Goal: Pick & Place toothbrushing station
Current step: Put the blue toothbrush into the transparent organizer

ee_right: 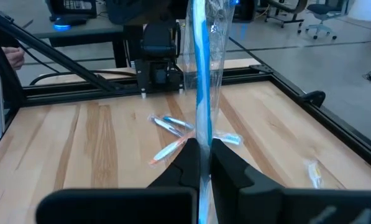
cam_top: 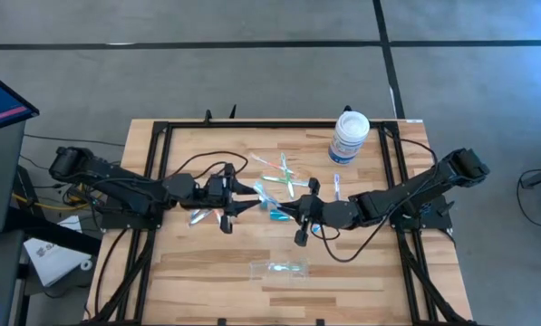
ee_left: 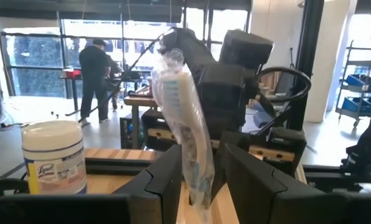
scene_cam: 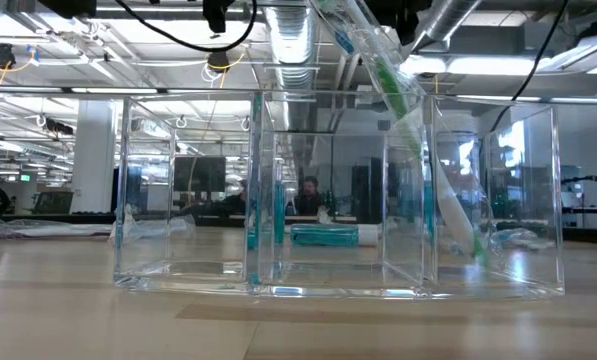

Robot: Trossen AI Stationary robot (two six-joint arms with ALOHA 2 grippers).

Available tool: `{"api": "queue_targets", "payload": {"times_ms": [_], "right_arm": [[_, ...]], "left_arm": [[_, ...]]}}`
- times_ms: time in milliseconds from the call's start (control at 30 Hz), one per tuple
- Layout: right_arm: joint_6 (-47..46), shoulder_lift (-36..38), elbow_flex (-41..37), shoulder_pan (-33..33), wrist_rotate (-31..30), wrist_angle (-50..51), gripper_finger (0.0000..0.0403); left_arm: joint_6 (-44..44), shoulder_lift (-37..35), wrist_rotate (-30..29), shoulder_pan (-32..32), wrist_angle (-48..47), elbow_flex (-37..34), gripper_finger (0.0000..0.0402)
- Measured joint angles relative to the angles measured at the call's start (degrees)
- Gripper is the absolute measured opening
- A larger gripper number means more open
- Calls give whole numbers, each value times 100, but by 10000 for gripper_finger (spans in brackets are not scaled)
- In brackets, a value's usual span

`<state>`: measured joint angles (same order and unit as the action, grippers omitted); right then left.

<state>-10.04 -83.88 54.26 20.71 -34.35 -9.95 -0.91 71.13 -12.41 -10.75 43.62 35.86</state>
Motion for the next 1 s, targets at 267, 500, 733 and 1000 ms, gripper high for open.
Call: {"api": "queue_targets", "payload": {"times_ms": [267,500,733,1000], "right_arm": [[13,0,-2,2,0,5,7],[13,-4,-7,7,4,56,7],[15,-4,-7,4,4,61,7],[13,-4,-7,0,2,111,9]], "left_arm": [[-69,460,-4,136,426,-2,113],[-91,671,207,191,1065,-2,113],[-89,656,239,189,1052,-2,110],[-89,656,246,185,1042,-2,39]]}}
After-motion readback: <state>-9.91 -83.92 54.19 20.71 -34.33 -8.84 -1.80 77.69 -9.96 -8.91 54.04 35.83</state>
